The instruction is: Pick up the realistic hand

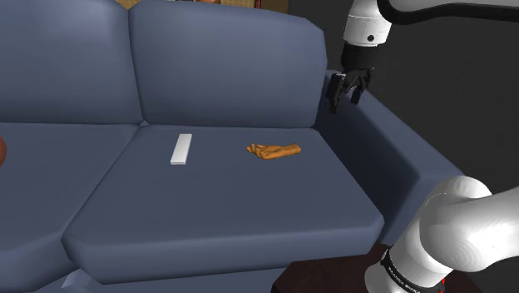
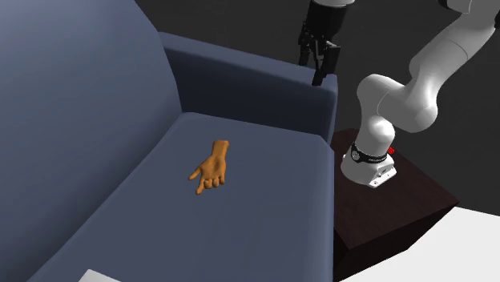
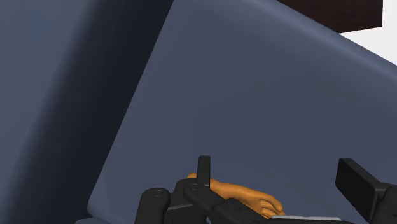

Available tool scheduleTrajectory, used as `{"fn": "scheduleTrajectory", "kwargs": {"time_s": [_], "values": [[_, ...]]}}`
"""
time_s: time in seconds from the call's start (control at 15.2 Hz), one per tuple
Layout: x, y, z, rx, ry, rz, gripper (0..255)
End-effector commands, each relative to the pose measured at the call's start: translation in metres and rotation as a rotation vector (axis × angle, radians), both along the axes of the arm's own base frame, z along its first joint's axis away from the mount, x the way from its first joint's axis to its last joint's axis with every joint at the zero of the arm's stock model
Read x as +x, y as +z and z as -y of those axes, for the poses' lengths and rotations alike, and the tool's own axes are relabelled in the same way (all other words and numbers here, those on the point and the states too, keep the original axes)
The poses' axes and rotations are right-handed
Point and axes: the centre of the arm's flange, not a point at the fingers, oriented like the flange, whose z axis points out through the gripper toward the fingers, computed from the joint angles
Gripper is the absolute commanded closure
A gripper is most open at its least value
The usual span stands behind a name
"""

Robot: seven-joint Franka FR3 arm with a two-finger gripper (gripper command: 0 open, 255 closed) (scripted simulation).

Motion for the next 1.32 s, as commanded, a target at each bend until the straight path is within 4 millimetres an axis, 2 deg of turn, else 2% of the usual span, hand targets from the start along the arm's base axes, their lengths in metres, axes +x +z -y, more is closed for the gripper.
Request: {"fn": "scheduleTrajectory", "kwargs": {"time_s": [0.0,0.66,1.25], "values": [[0.000,0.000,0.000,0.000,0.000,0.000,0],[0.103,-0.088,-0.034,-0.094,-0.048,-0.019,0],[0.195,-0.171,-0.053,-0.179,-0.092,-0.036,0]]}}
